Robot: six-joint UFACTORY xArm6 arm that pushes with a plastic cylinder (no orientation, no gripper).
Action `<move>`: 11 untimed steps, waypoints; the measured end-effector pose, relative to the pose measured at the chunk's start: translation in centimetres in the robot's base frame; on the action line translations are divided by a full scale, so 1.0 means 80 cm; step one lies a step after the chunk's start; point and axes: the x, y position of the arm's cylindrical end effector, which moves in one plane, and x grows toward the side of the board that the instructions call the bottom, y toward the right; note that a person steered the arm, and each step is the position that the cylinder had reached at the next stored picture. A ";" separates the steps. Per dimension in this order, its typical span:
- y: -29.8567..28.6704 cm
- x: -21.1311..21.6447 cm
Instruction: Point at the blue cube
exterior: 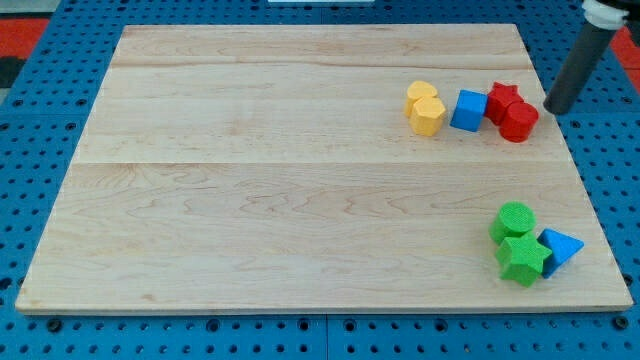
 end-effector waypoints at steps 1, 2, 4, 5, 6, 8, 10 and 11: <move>-0.013 -0.043; -0.037 -0.077; -0.098 -0.082; -0.102 -0.078; -0.102 -0.070; -0.103 -0.064; -0.114 -0.059; -0.118 -0.056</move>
